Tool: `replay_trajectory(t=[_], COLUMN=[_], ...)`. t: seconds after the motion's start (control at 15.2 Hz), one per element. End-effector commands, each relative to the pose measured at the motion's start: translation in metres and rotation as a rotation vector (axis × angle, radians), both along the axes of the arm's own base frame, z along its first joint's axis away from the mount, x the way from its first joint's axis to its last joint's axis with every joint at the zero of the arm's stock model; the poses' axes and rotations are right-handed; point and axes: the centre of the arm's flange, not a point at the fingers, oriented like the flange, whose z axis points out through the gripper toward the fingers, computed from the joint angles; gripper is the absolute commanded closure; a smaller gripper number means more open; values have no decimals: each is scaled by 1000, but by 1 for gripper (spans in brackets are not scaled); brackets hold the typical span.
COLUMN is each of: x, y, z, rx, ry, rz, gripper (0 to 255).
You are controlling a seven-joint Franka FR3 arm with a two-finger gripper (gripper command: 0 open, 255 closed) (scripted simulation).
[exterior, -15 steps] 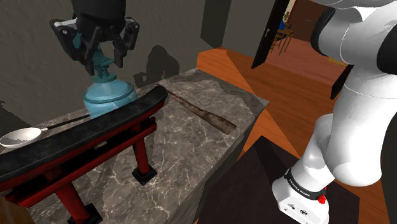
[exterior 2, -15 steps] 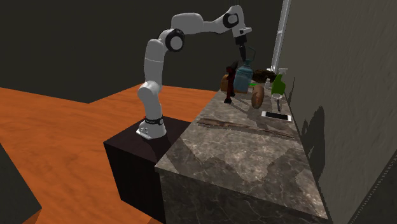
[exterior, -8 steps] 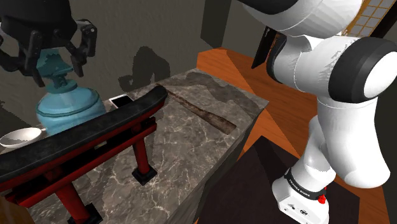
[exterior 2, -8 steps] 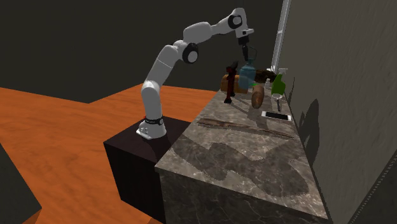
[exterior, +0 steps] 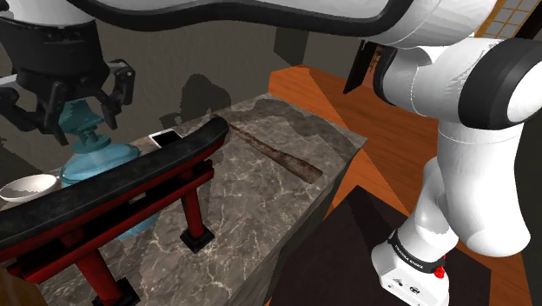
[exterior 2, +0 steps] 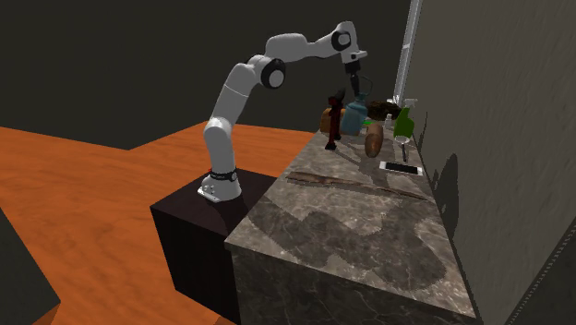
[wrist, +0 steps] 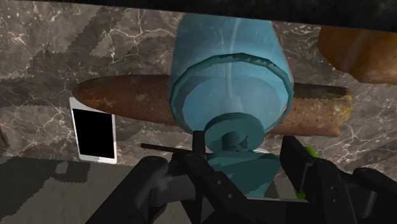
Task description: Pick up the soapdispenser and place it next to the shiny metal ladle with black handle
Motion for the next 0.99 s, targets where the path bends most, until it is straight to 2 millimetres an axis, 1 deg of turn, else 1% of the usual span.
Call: replay_trajectory(t=[0.0,0.59,0.92], x=[0,0,0], y=[-1,-1,-1], z=[-11,-57,-57], rx=[1,1,1], ry=[-1,-1,-1], rz=[0,0,0], gripper=[255,255,255])
